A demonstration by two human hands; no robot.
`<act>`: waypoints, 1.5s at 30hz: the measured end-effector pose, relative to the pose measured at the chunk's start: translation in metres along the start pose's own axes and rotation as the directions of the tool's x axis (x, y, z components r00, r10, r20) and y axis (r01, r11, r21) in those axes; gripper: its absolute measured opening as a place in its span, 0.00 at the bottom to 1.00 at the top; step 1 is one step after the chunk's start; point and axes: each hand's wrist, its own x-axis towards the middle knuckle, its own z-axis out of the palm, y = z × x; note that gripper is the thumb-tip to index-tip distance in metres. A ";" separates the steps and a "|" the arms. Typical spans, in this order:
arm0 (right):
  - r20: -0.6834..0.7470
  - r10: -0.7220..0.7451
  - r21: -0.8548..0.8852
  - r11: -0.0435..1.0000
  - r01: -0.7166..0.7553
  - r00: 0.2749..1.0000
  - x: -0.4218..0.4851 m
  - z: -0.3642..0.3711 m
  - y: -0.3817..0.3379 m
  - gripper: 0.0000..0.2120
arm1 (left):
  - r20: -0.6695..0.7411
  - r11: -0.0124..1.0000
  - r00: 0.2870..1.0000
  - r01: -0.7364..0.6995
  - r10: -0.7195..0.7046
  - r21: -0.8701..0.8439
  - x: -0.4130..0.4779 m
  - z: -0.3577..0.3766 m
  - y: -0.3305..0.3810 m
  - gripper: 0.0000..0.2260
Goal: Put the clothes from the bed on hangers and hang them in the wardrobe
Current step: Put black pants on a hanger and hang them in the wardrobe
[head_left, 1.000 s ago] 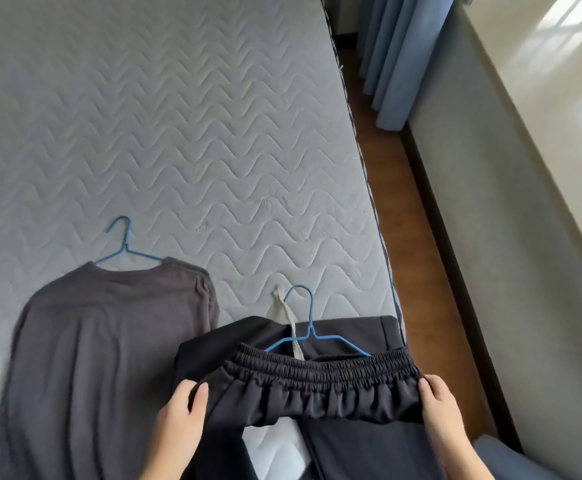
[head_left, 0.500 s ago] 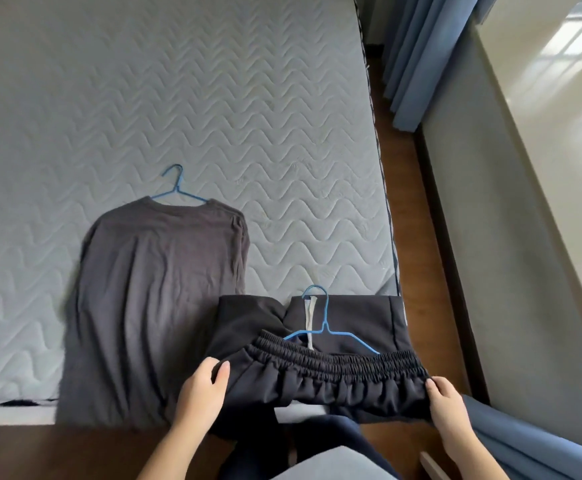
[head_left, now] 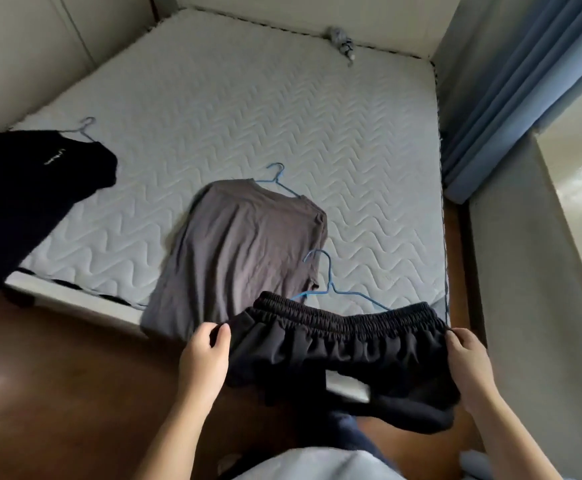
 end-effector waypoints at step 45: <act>0.727 -0.666 0.613 0.522 0.593 -0.166 -0.605 0.676 -0.652 0.09 | -0.875 0.882 -0.149 0.036 -0.460 -0.470 0.072 -0.735 -0.314 0.10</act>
